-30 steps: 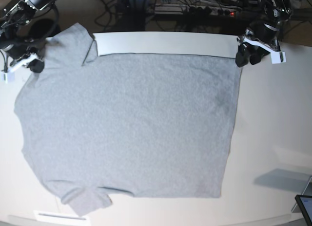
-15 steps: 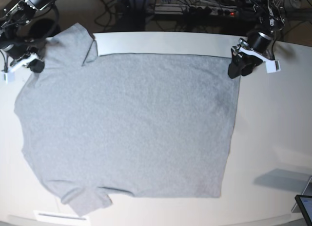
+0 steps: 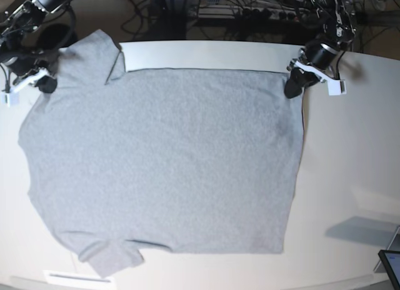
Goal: Fold the T-shirt properly
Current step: 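Lift the shoulder edges with both grippers and pull them toward the robot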
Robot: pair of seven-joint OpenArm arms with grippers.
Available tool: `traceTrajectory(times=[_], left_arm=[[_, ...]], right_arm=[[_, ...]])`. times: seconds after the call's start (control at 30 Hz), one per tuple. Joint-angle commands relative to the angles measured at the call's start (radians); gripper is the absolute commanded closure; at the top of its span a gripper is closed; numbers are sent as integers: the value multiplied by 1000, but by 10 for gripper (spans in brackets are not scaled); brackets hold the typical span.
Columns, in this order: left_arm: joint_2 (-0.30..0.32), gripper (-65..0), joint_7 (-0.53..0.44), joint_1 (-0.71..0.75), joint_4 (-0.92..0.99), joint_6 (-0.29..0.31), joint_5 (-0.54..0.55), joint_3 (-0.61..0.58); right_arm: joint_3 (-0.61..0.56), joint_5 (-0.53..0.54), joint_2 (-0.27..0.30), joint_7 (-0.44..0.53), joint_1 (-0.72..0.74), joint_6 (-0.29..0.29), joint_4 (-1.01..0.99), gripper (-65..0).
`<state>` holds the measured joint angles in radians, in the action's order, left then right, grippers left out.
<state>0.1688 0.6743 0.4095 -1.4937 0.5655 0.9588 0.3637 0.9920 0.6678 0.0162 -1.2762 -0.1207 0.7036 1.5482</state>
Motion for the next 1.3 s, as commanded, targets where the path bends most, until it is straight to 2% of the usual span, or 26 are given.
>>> traceTrajectory(times=[0.0,0.2,0.47,0.57,0.67,0.77,0.9,1.13,1.27], left_arm=[[4,0,61,21,0,-23,-48,-1],[7,0,58,44,-25,-20,-47,1],[7,0,61,99,-262,-25,-45,4],[-1,0,65,114,-312,-60,-44,59],[-1,0,65,118,-350,-71,-42,100],[-1,0,101,111,-377,-71,-42,145],[-1,0,111,88,-382,-72,-42,153],[-1,0,111,79,-410,-75,-42,153],[-1,0,111,79,-456,-121,-41,145]], right_arm=[[-3,-64,1,-59,-10,-5,-1,0],[-5,-66,5,-59,-10,-5,7,0],[-5,-61,52,-59,-10,-5,28,0],[-5,-61,67,-59,-10,-5,93,0],[-5,-61,78,-61,-10,-5,143,0],[-75,-59,104,-59,-10,-5,168,0],[-147,-59,107,-59,-3,-5,168,0],[-164,-59,124,-59,43,-5,186,0],[-164,-59,140,-61,49,-5,226,0]])
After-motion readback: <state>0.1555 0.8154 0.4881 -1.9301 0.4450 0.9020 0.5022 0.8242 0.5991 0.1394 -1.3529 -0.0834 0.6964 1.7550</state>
